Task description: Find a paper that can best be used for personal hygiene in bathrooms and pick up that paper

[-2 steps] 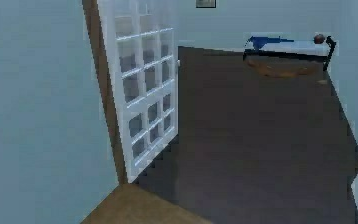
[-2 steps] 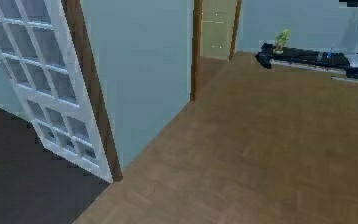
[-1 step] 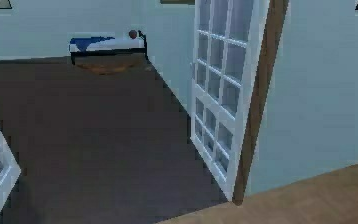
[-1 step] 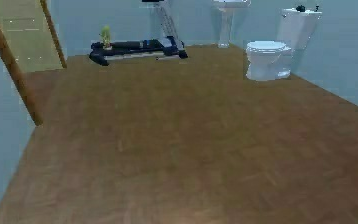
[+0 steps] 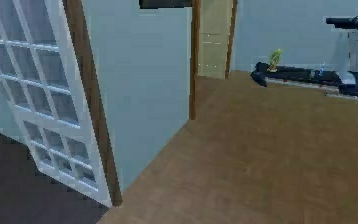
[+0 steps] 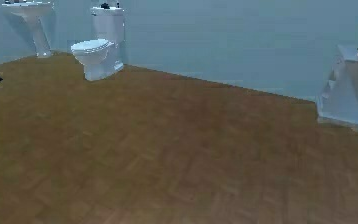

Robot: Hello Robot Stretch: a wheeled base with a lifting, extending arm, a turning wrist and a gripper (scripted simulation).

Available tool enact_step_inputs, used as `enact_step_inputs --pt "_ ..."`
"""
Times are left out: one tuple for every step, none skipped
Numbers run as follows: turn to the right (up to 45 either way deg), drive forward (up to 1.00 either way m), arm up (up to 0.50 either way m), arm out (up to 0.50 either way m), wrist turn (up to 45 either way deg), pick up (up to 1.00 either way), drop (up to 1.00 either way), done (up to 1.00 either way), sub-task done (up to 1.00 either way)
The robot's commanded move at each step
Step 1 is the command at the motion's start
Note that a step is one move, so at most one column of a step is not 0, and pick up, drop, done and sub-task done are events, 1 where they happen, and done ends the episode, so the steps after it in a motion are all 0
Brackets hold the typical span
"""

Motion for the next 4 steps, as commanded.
enact_step_inputs --pt "24.0 0.0 0.0 0.0 0.0 0.0 0.0 0.0 0.0" --pt "0.0 0.1 0.0 0.0 0.0 0.0 0.0 0.0 0.0" --pt "-45.0 0.0 0.0 0.0 0.0 0.0 0.0 0.0 0.0" --pt "-36.0 0.0 0.0 0.0 0.0 0.0 0.0 0.0 0.0"
